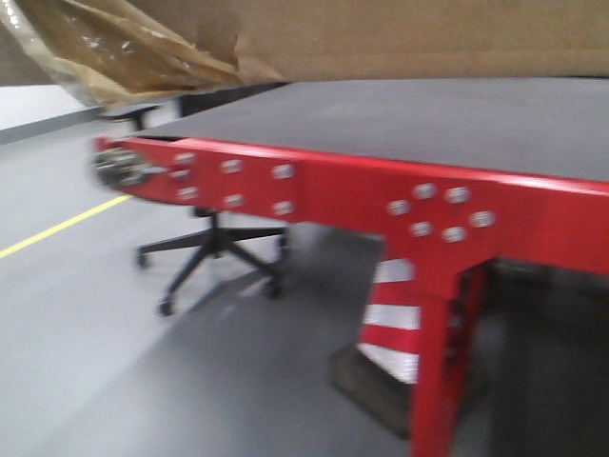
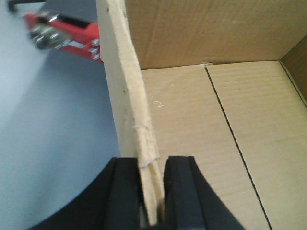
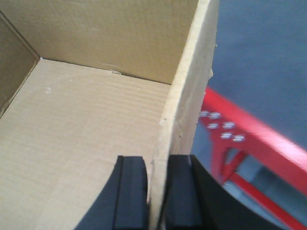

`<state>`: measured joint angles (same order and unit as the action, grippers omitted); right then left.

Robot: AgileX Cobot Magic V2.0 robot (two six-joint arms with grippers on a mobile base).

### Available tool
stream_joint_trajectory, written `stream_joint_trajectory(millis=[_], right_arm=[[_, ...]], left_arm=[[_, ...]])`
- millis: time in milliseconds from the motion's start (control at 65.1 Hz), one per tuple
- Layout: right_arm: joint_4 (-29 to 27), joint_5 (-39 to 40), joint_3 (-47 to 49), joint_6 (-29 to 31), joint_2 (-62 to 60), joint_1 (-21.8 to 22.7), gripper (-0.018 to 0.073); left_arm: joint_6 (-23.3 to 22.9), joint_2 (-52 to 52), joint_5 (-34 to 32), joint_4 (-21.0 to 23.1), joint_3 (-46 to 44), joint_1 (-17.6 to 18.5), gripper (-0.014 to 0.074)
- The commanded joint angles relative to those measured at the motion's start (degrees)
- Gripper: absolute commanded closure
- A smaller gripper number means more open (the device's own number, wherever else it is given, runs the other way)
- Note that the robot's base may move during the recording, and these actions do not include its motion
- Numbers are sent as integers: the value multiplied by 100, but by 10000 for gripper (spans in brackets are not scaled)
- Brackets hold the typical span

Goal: Grab carton from right shelf to conveyor
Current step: 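Carry the carton with both grippers over the grey conveyor belt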

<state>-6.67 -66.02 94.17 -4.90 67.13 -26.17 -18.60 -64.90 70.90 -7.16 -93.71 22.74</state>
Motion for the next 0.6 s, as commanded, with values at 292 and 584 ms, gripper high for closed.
stream_joint_trajectory(millis=[292, 584], right_arm=[[205, 183, 10, 133, -91, 28, 628], [205, 183, 10, 133, -91, 28, 628]], left_arm=[[45, 63, -93, -605, -36, -3, 606], [45, 63, -93, -1494, -36, -3, 606]])
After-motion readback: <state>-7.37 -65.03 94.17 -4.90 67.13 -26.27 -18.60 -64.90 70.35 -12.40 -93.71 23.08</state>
